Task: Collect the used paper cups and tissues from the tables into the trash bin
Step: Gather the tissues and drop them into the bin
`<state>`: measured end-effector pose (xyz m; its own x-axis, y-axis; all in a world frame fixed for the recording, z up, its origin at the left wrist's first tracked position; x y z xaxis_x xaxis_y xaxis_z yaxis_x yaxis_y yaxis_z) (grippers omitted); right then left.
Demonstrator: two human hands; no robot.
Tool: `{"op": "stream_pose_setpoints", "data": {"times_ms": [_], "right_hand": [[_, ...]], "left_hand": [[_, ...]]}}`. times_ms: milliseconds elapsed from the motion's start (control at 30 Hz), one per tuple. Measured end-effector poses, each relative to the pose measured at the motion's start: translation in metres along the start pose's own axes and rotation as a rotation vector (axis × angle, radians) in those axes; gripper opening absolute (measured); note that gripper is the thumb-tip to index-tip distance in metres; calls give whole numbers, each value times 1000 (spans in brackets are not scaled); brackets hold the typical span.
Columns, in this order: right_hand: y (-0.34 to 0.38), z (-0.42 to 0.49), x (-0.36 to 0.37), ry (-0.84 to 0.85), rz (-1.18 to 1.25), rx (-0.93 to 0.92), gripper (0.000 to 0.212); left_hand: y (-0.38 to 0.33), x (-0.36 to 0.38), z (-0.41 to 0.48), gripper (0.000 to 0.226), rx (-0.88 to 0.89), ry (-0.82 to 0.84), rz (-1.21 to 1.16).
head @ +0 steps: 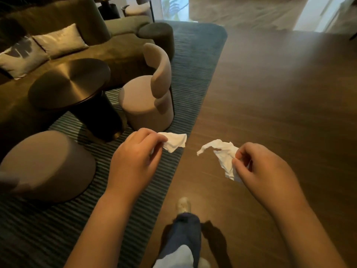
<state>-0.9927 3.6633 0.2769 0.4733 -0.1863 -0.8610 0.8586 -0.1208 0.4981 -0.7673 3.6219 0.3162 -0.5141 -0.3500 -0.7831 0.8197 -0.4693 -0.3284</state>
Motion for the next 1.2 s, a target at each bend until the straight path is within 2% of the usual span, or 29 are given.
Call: {"op": "stream_pose_setpoints", "data": {"times_ms": [233, 333, 500, 700, 900, 967, 1100, 1200], "right_hand": [[4, 177, 23, -40, -99, -73, 11], [5, 254, 14, -20, -120, -56, 12], [-9, 355, -9, -113, -79, -9, 8], [-60, 467, -4, -113, -39, 44, 8], [-144, 627, 11, -35, 38, 136, 5], [-160, 685, 1, -61, 56, 89, 5], [-161, 792, -35, -239, 40, -158, 6], [-172, 862, -34, -222, 23, -181, 9]], "left_hand": [[68, 78, 136, 19, -65, -52, -26], [87, 108, 209, 17, -57, -67, -48], [97, 166, 325, 14, -11, -74, -81], [97, 250, 433, 16, 32, -15, -112], [91, 338, 560, 18, 34, -28, -71], [86, 361, 608, 17, 39, -30, -50], [85, 401, 697, 17, 26, -88, -23], [90, 435, 743, 16, -13, -78, -6]]}}
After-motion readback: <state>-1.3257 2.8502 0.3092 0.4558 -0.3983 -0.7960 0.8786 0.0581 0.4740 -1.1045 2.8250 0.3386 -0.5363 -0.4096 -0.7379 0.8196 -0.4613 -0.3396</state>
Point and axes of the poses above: each hand's wrist, its own z-axis towards the middle knuckle, its own x-axis out of the palm, y = z × x, the point moved 9 cm from there along z, towards the middle knuckle, and after that the axes turned 9 degrees about -y, right-handed, at the moved point
